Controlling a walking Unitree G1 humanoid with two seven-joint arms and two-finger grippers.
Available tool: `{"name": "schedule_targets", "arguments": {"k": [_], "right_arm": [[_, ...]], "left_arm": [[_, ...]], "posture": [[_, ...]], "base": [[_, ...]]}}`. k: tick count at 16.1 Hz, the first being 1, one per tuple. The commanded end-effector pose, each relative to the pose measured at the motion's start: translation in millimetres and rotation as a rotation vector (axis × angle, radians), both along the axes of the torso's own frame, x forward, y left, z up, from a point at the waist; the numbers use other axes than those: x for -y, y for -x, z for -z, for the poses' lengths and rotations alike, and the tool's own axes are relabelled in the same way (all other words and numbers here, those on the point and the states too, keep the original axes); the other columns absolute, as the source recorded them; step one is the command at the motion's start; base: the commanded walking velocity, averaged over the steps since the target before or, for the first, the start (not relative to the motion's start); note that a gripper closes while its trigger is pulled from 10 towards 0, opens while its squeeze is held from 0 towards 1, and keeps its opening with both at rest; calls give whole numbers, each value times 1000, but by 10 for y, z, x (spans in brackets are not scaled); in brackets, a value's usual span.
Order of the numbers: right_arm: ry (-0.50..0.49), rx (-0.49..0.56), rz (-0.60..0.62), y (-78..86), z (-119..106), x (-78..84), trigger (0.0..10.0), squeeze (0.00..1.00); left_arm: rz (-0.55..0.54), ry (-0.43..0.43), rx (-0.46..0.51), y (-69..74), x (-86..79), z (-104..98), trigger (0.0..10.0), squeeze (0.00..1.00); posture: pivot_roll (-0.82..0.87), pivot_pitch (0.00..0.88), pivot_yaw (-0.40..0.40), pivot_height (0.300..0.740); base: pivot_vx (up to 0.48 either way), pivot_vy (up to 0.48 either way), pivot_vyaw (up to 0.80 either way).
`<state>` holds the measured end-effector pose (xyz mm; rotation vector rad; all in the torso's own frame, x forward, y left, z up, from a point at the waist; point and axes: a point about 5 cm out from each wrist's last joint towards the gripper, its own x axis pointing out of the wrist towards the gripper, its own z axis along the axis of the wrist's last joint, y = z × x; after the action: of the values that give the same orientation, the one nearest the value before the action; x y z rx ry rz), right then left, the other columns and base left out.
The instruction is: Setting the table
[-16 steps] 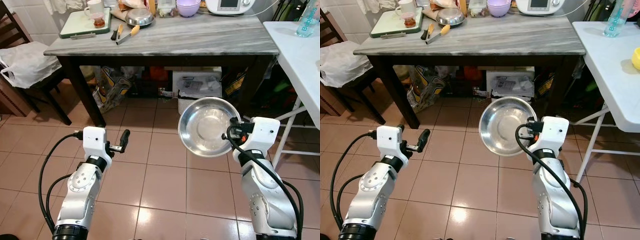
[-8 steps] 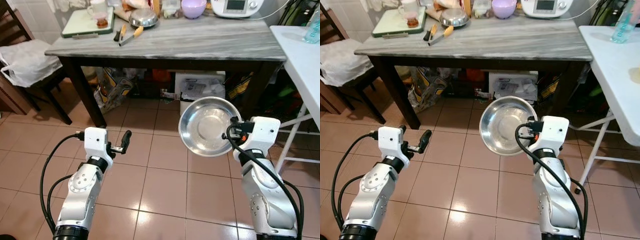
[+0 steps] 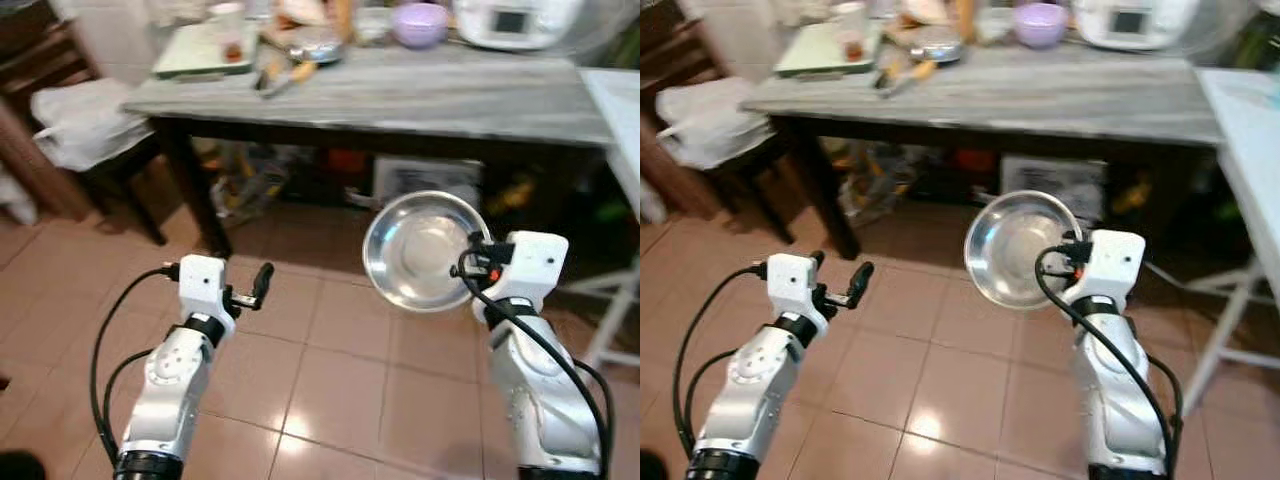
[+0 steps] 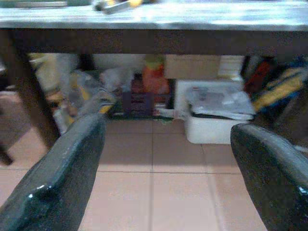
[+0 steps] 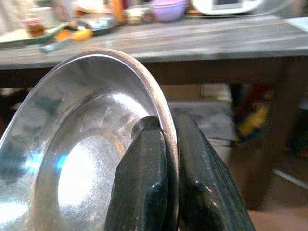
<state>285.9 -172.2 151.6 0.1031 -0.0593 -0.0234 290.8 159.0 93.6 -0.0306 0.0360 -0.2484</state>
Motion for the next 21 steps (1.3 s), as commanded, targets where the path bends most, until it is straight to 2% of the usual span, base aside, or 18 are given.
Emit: {"name": "schedule_targets", "arguments": {"k": [1,21], "right_arm": [[0,6,-14,15,-2,-31,10000,0],[-4,4,-8,4,5,-26,10000,0]], "left_arm": [[-3,0,-3,9,-8,-5,10000,0],[35,9,-7,-1,97,5,10000,0]], "posture": [[-60,72,68,740],[-65,69,70,740]], "base": [[375,0,0],[388,0,0]]}}
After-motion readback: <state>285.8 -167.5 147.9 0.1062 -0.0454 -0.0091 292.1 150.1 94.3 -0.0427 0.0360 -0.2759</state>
